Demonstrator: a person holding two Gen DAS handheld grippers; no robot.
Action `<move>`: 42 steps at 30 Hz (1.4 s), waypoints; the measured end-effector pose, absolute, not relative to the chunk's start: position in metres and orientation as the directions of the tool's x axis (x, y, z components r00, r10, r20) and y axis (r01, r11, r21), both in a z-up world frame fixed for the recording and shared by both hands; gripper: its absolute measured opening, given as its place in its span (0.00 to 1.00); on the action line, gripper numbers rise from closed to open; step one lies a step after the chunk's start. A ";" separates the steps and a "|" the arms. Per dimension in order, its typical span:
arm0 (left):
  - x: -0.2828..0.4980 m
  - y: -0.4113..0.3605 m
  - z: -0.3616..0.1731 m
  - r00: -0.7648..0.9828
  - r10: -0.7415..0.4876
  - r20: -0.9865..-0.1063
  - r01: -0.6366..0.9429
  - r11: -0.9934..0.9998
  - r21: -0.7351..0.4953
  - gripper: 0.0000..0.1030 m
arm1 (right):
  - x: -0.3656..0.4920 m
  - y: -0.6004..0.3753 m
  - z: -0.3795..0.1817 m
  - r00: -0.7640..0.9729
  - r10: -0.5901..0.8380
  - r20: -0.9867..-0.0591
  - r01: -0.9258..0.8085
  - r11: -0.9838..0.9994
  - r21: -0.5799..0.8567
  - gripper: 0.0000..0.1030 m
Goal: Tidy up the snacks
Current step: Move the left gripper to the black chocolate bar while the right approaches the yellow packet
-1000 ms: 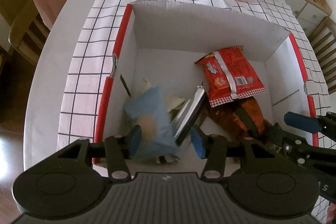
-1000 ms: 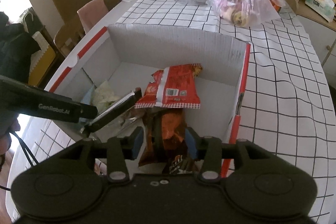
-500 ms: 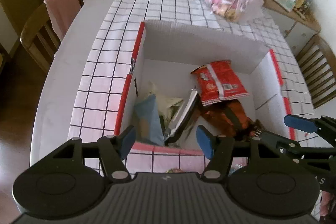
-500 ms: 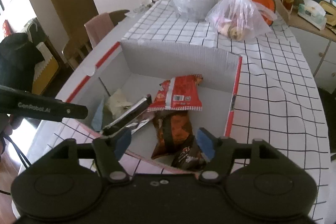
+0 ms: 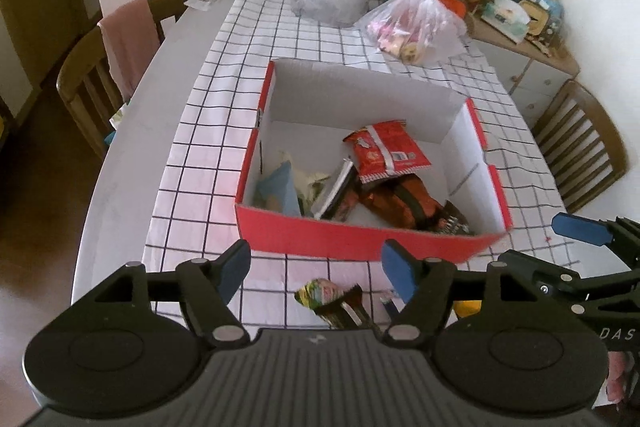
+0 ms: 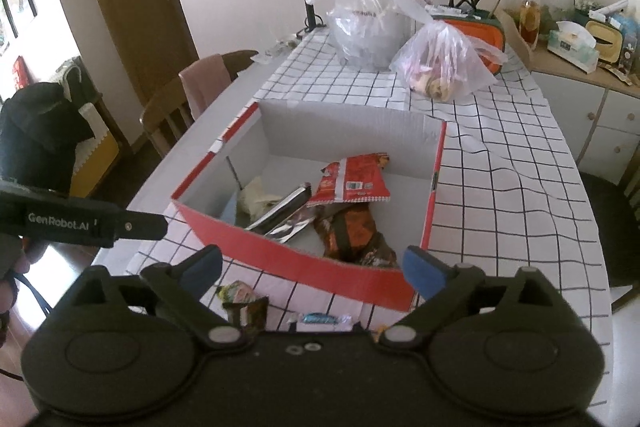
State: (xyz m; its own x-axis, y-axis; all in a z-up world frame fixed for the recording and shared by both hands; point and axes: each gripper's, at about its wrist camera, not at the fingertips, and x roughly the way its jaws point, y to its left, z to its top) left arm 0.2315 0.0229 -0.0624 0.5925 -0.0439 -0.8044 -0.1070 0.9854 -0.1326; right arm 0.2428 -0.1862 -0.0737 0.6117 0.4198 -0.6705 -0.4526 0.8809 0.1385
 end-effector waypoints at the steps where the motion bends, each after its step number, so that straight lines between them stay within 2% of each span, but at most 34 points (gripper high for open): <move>1: 0.227 0.022 -0.062 0.596 -0.048 -0.802 -0.104 0.985 -0.136 0.70 | 0.237 -0.187 -0.073 0.615 0.421 -0.666 -0.454 0.880 0.137 0.99; 7: 0.201 0.016 -0.061 0.602 -0.077 -0.794 -0.080 0.984 -0.156 0.72 | 0.209 -0.197 -0.075 0.629 0.405 -0.663 -0.443 0.888 0.122 0.99; 15: 0.186 0.008 -0.077 0.568 -0.095 -0.817 -0.083 0.982 -0.172 0.72 | 0.200 -0.220 -0.097 0.609 0.361 -0.706 -0.395 0.910 0.124 0.99; 27: 0.216 -0.010 -0.130 0.464 -0.074 -0.883 -0.173 0.970 -0.172 0.72 | 0.249 -0.245 -0.154 0.528 0.284 -0.800 -0.212 0.957 0.200 0.98; 35: 0.245 -0.021 -0.164 0.391 -0.024 -0.920 -0.257 0.957 -0.134 0.72 | 0.284 -0.247 -0.189 0.458 0.242 -0.855 -0.103 0.970 0.220 0.93; 42: 0.256 -0.030 -0.187 0.354 0.000 -0.935 -0.293 0.950 -0.111 0.72 | 0.298 -0.238 -0.205 0.425 0.215 -0.879 -0.090 0.977 0.195 0.87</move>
